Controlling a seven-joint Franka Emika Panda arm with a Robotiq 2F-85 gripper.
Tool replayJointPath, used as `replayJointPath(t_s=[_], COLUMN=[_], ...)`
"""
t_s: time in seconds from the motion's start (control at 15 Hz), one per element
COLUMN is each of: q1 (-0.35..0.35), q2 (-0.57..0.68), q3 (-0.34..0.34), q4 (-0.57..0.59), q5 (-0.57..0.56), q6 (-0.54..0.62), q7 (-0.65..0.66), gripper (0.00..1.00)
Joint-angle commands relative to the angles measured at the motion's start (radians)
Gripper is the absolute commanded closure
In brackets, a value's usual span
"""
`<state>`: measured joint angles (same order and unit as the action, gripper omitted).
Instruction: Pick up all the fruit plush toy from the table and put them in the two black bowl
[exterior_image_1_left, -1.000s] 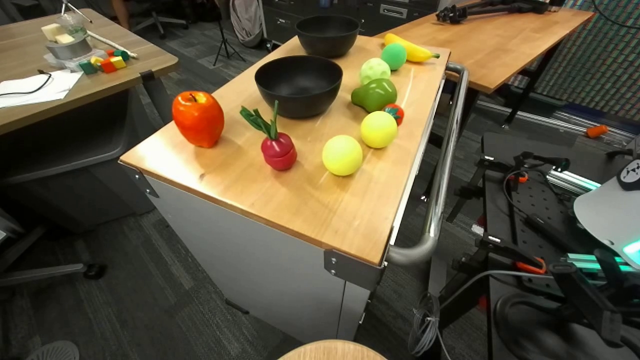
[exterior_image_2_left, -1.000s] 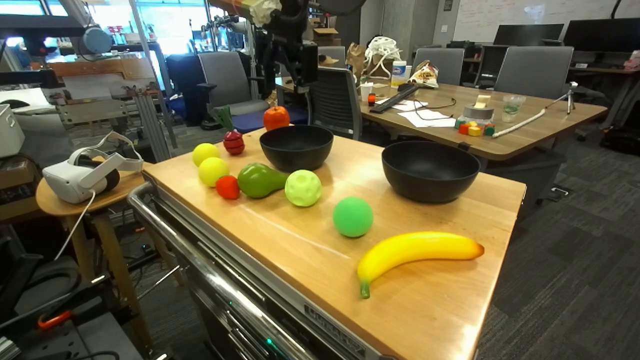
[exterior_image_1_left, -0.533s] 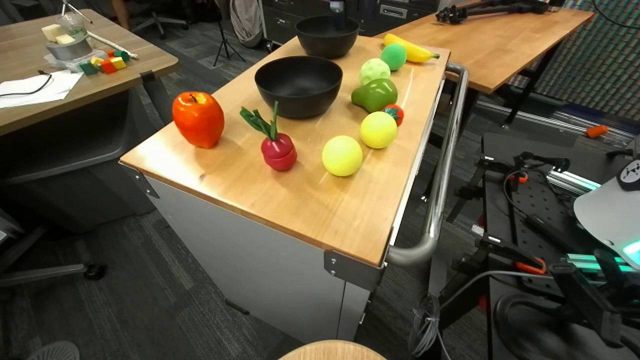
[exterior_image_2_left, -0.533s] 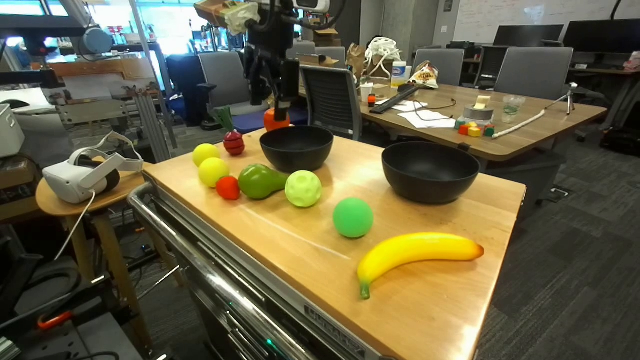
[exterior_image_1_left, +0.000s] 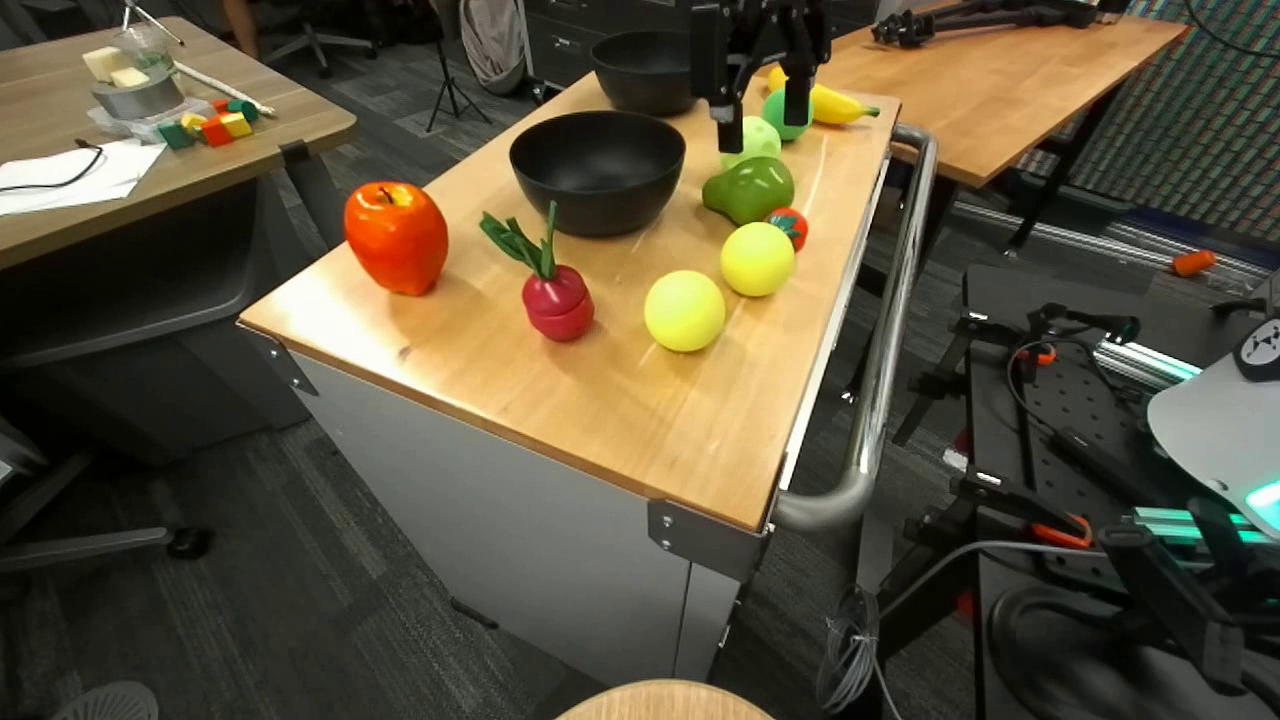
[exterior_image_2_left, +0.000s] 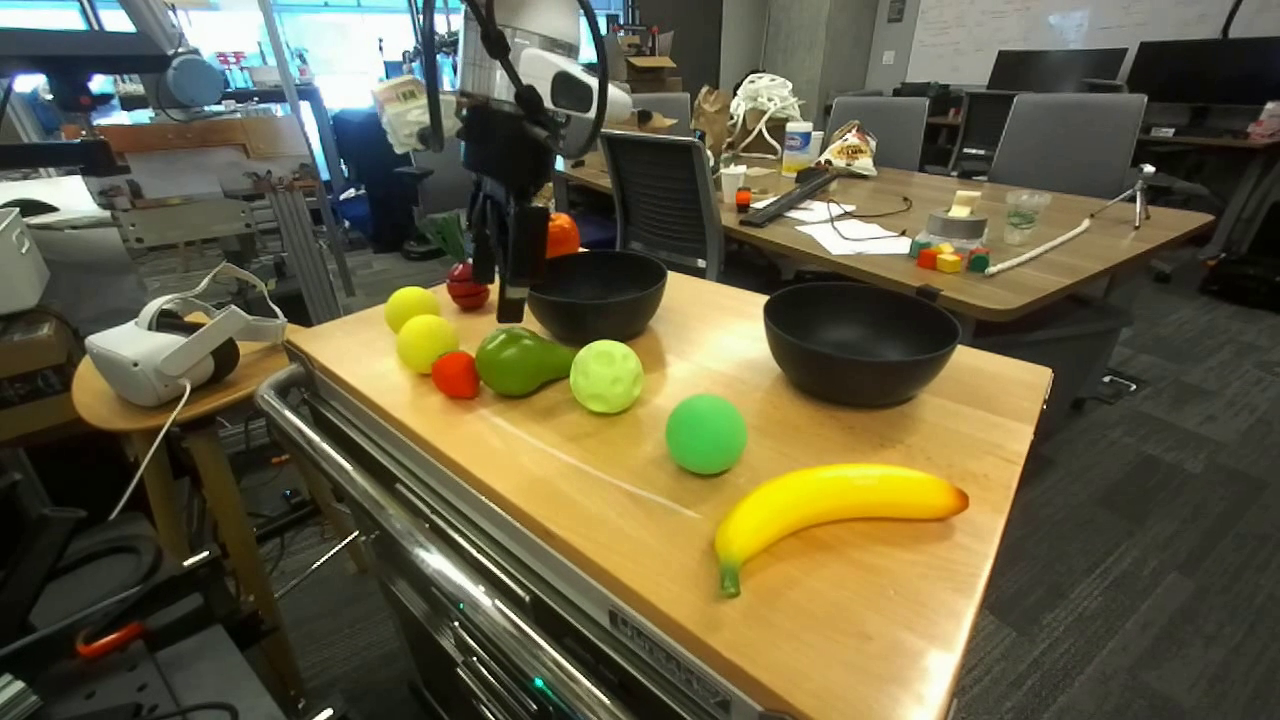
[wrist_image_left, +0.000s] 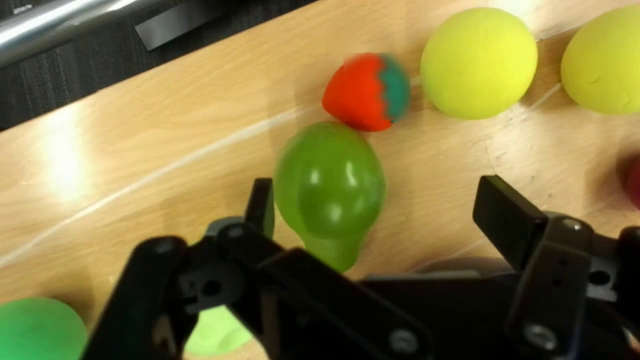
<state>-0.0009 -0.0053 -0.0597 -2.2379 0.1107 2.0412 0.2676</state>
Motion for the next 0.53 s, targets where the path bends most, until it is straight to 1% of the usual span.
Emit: replayJointPath(t_s=[0.0,0.07,0.2,0.33,0.47], q1=[-0.015,-0.018,-0.025,-0.031,-0.037], q2=[-0.029,-0.020,-0.006,0.005,0.013], q3=[0.009,0.007,0.003,0.000,-0.002], q4=[-0.075,-0.092,-0.122,-0.148,-0.164], q5=[-0.049,-0.059,-0.079,-0.078,-0.049], q6=[0.144,0.201,0.279,0.323,0.332], q7=[0.014,0.006,0.007,0.007,-0.001], gripper=[0.00,0.00,0.00,0.00,0.00])
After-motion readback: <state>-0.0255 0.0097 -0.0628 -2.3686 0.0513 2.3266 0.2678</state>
